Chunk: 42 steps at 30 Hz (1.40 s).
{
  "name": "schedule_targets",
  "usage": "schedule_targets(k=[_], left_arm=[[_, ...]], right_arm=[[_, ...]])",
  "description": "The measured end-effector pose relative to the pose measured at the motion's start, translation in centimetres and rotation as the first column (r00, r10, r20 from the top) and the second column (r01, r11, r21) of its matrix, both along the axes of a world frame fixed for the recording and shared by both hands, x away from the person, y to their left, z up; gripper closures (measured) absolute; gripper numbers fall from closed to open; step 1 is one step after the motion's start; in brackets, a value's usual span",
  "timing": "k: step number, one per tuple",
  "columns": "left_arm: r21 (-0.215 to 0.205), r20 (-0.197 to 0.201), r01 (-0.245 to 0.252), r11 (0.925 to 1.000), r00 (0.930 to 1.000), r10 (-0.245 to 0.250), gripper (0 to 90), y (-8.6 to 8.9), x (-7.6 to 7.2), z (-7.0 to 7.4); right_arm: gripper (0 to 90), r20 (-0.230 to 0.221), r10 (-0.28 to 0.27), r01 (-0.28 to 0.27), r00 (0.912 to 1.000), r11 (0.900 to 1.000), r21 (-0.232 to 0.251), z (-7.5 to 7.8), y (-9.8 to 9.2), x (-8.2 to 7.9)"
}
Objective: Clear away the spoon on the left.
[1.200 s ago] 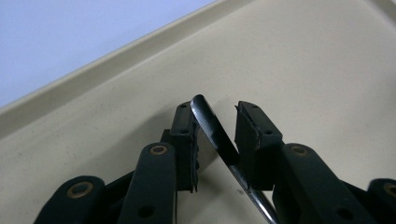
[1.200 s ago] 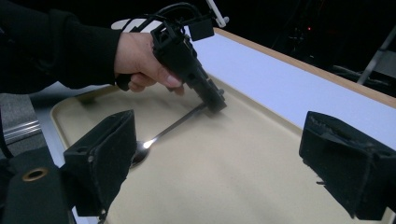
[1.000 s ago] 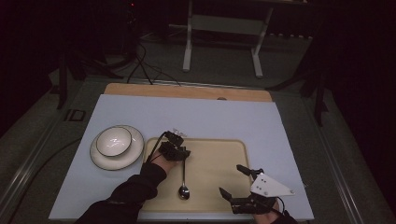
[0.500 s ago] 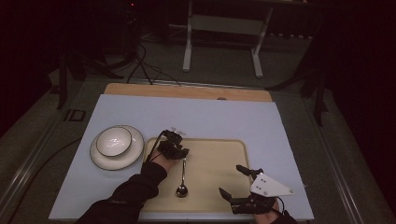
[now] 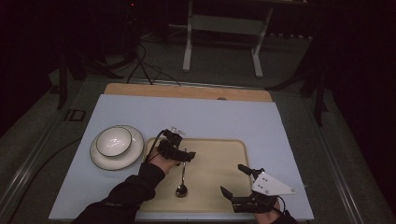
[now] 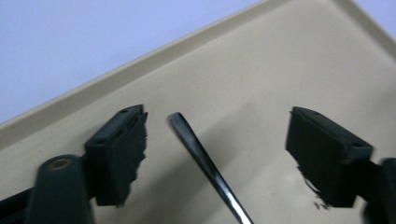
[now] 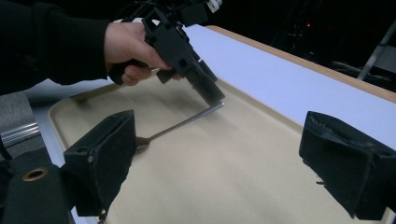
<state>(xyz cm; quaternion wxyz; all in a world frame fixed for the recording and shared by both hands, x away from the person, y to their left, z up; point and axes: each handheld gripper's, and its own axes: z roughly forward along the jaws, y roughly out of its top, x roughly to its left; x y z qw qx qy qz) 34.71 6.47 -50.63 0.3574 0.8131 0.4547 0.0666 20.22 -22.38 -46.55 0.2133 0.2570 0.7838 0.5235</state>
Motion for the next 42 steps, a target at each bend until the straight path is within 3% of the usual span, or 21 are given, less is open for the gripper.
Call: schedule_targets(k=[5, 7, 18, 28, 33, 36, 40, 42], left_arm=[[-0.031, 0.029, 0.023, 0.9993, 0.9993, -0.022, 1.5, 0.2, -0.2, 0.4], [-0.052, 0.05, 0.022, 0.9984, 0.9986, -0.019, 1.4, 0.4, -0.4, 0.7], [-0.074, 0.124, 0.05, 0.996, 0.9915, -0.041, 1.4, 0.8, -1.8, 2.8], [-0.07, 0.171, 0.09, 0.9935, 0.9823, -0.077, 1.5, 1.6, -3.9, 4.6], [-0.087, 0.205, 0.11, 0.9901, 0.9745, -0.091, 1.4, 2.3, -5.0, 5.8], [-0.093, 0.228, 0.145, 0.9851, 0.9662, -0.12, 1.4, 2.6, -5.7, 6.3], [-0.108, 0.268, 0.198, 0.9743, 0.9495, -0.163, 1.5, 3.2, -6.5, 6.5], [-0.111, 0.273, 0.212, 0.9709, 0.9459, -0.176, 1.4, 3.5, -6.8, 6.5]], right_arm=[[11.3, -0.001, -0.002, 0.002, 1.0, 1.0, -0.001, 0.0, 0.0, 0.0], [11.3, -0.002, -0.003, 0.003, 1.0, 1.0, 0.0, 0.0, 0.0, 0.0], [11.3, -0.007, -0.008, 0.008, 0.9999, 1.0, 0.003, 0.0, -0.1, 0.1], [11.3, -0.006, -0.009, 0.009, 0.9999, 1.0, 0.002, 0.0, 0.0, 0.0], [11.3, -0.008, -0.01, 0.01, 0.9999, 1.0, 0.003, 0.0, 0.0, 0.1], [11.3, -0.009, -0.009, 0.009, 0.9999, 1.0, 0.002, 0.0, 0.0, 0.1], [11.3, -0.009, -0.01, 0.01, 0.9999, 1.0, 0.001, 0.0, 0.0, 0.1], [11.3, -0.007, -0.009, 0.009, 0.9999, 1.0, 0.0, 0.0, 0.0, 0.0]])
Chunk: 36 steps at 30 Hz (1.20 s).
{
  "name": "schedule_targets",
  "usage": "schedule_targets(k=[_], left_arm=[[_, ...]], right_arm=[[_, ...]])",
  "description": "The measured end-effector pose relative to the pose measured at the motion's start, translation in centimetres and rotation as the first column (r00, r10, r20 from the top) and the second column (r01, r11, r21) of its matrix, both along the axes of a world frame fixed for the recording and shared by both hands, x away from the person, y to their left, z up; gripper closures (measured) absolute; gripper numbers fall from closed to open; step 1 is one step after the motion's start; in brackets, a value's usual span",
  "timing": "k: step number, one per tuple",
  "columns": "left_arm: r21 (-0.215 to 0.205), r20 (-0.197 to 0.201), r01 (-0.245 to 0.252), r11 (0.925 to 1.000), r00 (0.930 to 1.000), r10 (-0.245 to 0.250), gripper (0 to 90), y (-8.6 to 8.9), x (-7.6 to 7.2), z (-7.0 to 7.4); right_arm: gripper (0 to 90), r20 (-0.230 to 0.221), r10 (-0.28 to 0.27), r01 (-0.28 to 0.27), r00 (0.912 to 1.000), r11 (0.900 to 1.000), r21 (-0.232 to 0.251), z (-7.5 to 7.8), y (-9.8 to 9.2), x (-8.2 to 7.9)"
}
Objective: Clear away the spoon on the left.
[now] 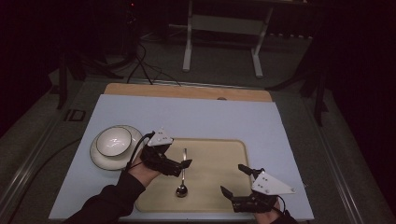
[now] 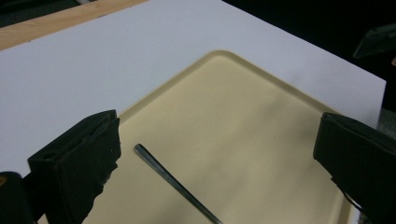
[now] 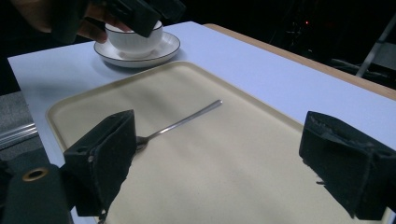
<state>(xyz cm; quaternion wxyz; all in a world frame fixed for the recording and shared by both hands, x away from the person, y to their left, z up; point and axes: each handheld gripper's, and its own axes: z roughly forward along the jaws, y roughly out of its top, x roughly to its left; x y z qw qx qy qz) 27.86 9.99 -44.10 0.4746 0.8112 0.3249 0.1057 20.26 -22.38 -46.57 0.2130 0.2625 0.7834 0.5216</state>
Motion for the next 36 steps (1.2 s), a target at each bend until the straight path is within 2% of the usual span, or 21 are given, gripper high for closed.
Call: schedule_targets(k=[3, 6, 11, 14, 17, 26, 33, 36], left_arm=[[-0.007, -0.001, 0.004, 1.0, 1.0, -0.004, 1.5, 0.2, -0.3, 0.0], [-0.023, 0.011, 0.035, 0.9991, 0.9993, -0.035, 1.5, 0.7, -1.2, 0.3], [-0.01, 0.023, 0.051, 0.9987, 0.9985, -0.05, 1.5, 1.2, -2.3, 0.6], [-0.014, 0.028, 0.048, 0.9987, 0.9985, -0.048, 1.5, 1.6, -3.0, 0.6], [-0.001, 0.047, 0.047, 0.9989, 0.9978, -0.047, 1.5, 1.9, -3.7, 0.6], [0.007, 0.052, 0.044, 0.999, 0.9977, -0.044, 1.5, 3.1, -5.0, 0.0], [-0.031, 0.07, 0.033, 0.999, 0.9971, -0.03, 1.5, 4.1, -5.7, -0.3], [-0.014, 0.084, 0.03, 0.9994, 0.996, -0.029, 1.5, 4.3, -6.0, -0.5]], right_arm=[[11.3, 0.0, 0.0, 0.0, 1.0, 1.0, 0.0, 0.0, 0.0, 0.0], [11.3, -0.001, 0.001, -0.001, 1.0, 1.0, -0.002, 0.0, 0.0, 0.0], [11.3, 0.0, 0.001, -0.001, 1.0, 1.0, -0.004, 0.0, 0.0, 0.0], [11.3, -0.001, 0.002, -0.002, 1.0, 1.0, -0.005, 0.0, 0.0, 0.0], [11.3, -0.003, 0.003, -0.003, 1.0, 1.0, -0.007, -0.1, 0.1, 0.0], [11.3, -0.002, 0.004, -0.004, 1.0, 1.0, -0.009, -0.1, 0.1, 0.0], [11.3, -0.003, 0.006, -0.006, 1.0, 1.0, -0.012, -0.1, 0.2, 0.0], [11.3, -0.003, 0.006, -0.006, 1.0, 1.0, -0.013, -0.1, 0.2, 0.0]])
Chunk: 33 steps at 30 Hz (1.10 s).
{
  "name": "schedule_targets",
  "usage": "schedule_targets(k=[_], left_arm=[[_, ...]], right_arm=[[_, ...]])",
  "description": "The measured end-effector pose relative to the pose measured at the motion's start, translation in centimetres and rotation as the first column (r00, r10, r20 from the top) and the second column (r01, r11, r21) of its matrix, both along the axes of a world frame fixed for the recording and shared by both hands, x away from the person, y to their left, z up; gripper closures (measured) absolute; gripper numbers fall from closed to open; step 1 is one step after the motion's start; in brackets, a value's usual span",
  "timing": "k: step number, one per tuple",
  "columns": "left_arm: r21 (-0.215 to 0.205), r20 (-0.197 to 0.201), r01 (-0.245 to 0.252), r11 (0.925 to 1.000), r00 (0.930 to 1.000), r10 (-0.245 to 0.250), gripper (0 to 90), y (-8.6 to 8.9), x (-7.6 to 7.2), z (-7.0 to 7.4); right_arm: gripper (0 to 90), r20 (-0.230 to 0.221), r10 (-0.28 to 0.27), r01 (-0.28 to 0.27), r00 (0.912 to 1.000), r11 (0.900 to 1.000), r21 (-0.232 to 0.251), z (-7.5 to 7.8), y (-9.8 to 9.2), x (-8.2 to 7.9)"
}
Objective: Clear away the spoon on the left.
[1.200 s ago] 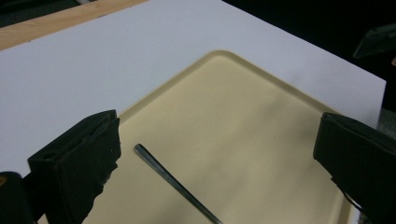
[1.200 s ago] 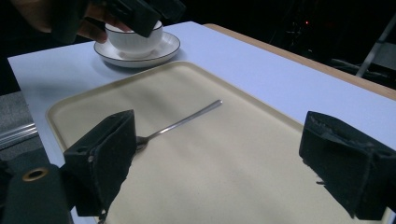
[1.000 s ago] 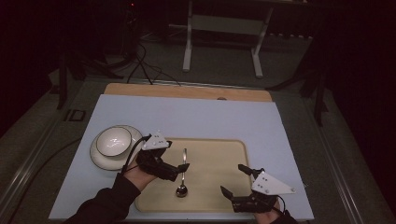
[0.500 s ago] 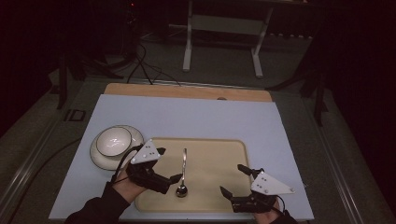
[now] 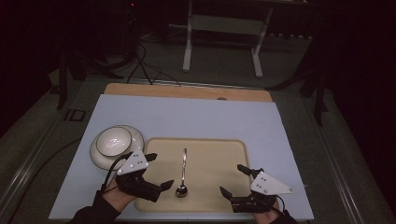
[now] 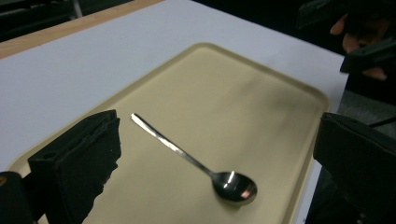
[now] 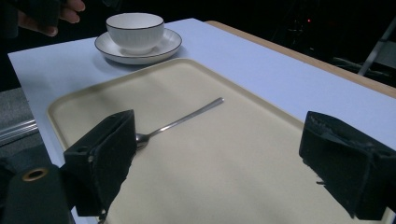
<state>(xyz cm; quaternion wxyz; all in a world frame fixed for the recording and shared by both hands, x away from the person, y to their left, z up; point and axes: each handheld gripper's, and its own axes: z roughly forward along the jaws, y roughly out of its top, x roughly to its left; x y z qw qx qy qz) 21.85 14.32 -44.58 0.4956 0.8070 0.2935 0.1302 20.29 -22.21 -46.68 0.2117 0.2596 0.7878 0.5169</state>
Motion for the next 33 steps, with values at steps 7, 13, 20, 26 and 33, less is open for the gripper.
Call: schedule_targets(k=[7, 13, 20, 26, 33], left_arm=[[-0.01, -0.028, -0.008, 0.9999, 0.9996, 0.008, 1.5, 0.9, -0.4, -1.3], [0.003, -0.041, 0.001, 1.0, 0.9992, -0.001, 1.5, 0.8, -0.8, -2.5], [-0.001, -0.04, 0.006, 1.0, 0.9992, -0.006, 1.5, 0.8, -0.8, -3.3], [0.013, -0.047, 0.0, 0.9999, 0.9989, 0.001, 1.5, 0.7, -0.9, -4.1], [0.02, -0.067, -0.001, 0.9998, 0.9978, 0.003, 1.5, 0.7, -0.9, -5.0]], right_arm=[[11.3, -0.002, 0.003, -0.003, 1.0, 1.0, -0.001, 0.0, 0.0, 0.0], [11.3, -0.007, 0.004, -0.004, 1.0, 1.0, -0.002, -0.1, 0.1, 0.1], [11.3, -0.007, 0.008, -0.008, 0.9999, 1.0, -0.003, -0.1, 0.1, 0.1], [11.3, -0.01, 0.008, -0.008, 0.9999, 1.0, 0.0, -0.1, 0.0, 0.1], [11.3, -0.022, 0.008, -0.007, 0.9997, 1.0, 0.001, -0.2, 0.1, 0.2]])
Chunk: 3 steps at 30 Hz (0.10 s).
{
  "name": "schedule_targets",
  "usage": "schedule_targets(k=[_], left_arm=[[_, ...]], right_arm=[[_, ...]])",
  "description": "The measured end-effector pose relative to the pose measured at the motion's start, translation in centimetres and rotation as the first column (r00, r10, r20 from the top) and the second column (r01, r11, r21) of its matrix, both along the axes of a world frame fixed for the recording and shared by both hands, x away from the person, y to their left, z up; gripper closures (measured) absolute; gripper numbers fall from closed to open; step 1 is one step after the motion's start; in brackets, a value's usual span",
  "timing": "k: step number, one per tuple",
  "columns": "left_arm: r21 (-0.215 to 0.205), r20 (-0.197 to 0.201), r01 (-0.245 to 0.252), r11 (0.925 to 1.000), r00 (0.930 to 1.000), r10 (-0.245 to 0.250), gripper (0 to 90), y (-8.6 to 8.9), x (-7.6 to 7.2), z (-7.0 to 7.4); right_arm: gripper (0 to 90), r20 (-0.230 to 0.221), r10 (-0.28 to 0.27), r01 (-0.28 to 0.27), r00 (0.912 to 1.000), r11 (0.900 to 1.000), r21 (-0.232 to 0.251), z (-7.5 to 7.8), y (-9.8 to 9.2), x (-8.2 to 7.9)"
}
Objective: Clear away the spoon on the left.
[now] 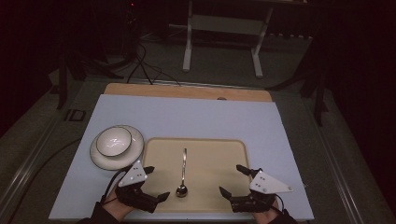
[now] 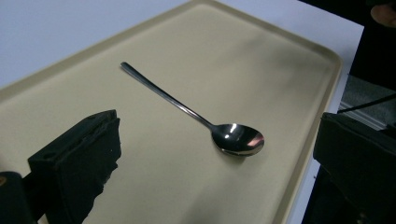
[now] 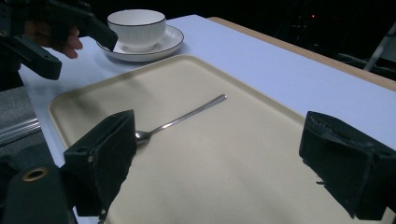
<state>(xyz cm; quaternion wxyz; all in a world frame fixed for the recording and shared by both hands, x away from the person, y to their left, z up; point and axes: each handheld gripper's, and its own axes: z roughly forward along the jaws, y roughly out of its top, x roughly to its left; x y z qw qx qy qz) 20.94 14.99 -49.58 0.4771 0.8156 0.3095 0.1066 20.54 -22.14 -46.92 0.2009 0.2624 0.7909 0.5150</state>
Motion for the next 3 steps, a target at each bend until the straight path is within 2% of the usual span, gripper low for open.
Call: schedule_targets(k=[3], left_arm=[[0.006, -0.008, -0.001, 1.0, 1.0, 0.001, 1.5, -0.06, 0.14, -0.35]], right_arm=[[11.3, -0.001, 0.001, -0.001, 1.0, 1.0, -0.001, 0.0, -0.03, 0.0]])
